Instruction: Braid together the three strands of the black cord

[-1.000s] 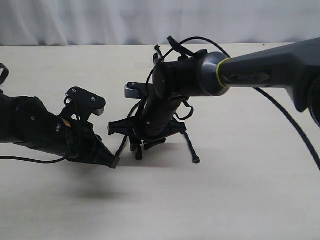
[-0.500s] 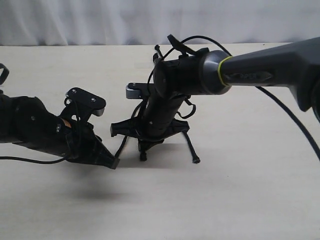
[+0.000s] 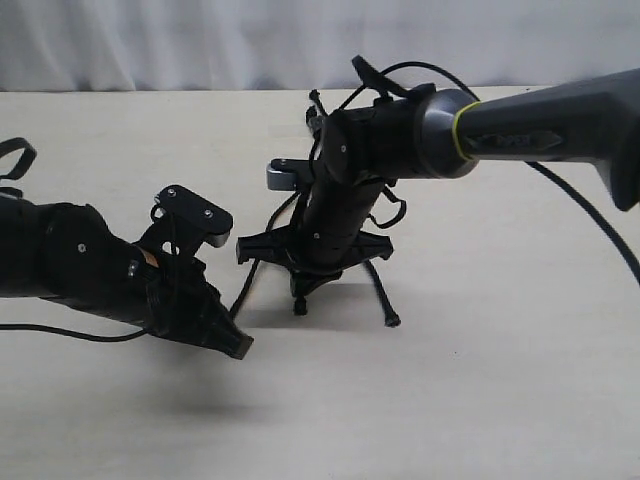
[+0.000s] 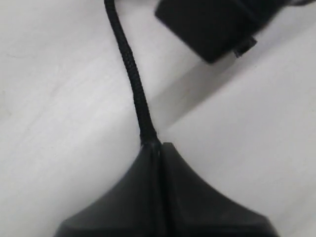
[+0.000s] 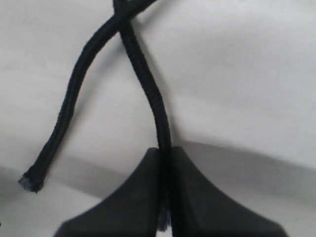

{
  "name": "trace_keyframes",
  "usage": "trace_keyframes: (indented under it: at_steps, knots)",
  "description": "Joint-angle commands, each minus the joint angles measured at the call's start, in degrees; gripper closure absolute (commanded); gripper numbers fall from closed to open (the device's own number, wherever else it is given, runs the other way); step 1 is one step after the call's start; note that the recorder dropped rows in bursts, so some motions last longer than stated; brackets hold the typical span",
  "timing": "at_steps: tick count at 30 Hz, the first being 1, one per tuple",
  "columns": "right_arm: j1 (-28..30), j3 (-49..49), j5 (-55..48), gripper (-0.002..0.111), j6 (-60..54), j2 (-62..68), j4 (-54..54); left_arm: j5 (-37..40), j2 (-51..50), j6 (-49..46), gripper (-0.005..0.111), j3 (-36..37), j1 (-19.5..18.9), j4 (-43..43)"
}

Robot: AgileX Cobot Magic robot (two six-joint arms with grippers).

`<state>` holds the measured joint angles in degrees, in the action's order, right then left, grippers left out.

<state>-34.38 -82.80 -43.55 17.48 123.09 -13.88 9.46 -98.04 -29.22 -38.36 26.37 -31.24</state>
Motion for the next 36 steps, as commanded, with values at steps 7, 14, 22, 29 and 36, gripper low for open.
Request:
trace_keyframes:
  at_steps: [7, 14, 22, 29, 36]
  knots:
    - [2.53, 0.15, -0.49, 0.104, -0.28, -0.64, -2.09, 5.25, 0.68, -4.01, 0.107, -1.64, -6.07, -10.3]
    - [2.53, 0.15, -0.67, 0.104, -0.28, -0.64, -2.09, 24.15, 0.68, -47.29, 0.107, -3.1, -14.77, -53.07]
    - [2.53, 0.15, -0.67, 0.104, -0.28, -0.64, -2.09, 20.23, 0.68, -49.03, 0.107, -3.1, -16.0, -53.37]
    - [2.53, 0.15, -0.25, 0.104, -0.28, -0.64, -2.09, 19.9, -4.76, -49.14, 0.107, -3.1, -16.0, -53.38]
    - [2.53, 0.15, -0.25, 0.104, -0.11, -0.64, -2.09, 20.55, -9.21, -49.03, 0.107, -3.1, -15.64, -53.91]
